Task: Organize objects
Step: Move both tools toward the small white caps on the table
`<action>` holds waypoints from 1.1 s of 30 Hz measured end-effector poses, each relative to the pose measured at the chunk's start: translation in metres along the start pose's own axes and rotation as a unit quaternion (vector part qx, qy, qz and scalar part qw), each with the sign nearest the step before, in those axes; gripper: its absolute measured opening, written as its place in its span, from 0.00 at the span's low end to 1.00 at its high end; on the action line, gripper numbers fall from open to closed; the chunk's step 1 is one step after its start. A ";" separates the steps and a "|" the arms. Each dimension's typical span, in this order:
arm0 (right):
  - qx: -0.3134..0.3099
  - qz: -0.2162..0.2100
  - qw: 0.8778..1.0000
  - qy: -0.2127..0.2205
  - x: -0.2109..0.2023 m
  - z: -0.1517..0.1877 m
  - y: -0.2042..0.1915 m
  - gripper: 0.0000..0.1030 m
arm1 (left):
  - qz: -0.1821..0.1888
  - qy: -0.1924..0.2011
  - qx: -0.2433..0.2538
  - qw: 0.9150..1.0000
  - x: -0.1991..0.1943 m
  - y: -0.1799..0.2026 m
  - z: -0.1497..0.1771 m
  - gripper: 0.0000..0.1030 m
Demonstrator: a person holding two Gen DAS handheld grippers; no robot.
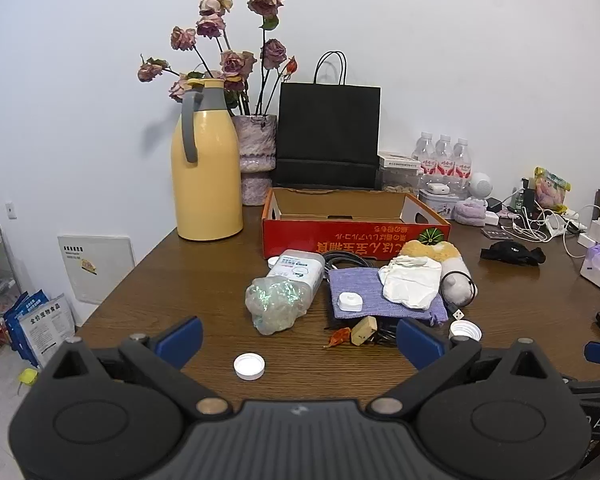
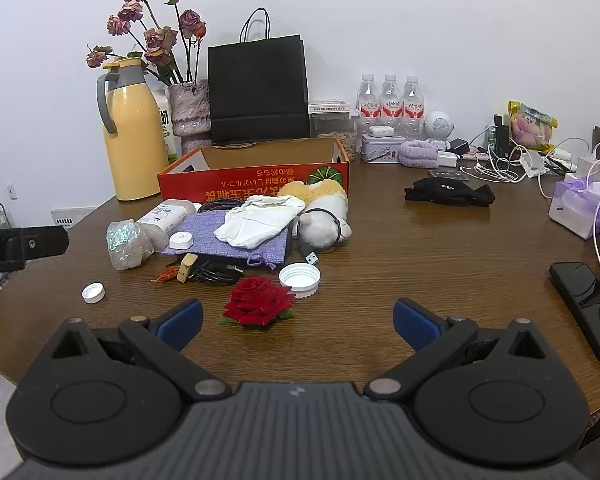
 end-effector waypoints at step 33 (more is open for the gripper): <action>0.018 0.002 0.996 0.085 -0.014 0.002 0.012 1.00 | -0.004 -0.052 0.049 0.997 0.033 -0.001 0.025 0.97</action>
Point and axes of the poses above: each gripper's, at about its wrist camera, not at the fingertips, and x roughly the way its jaws point, y to its right, z to its underside, the point moved 3 cm from there along x, roughly the way its jaws point, and after that the axes turned 4 degrees about -x, right-handed, at the moved point
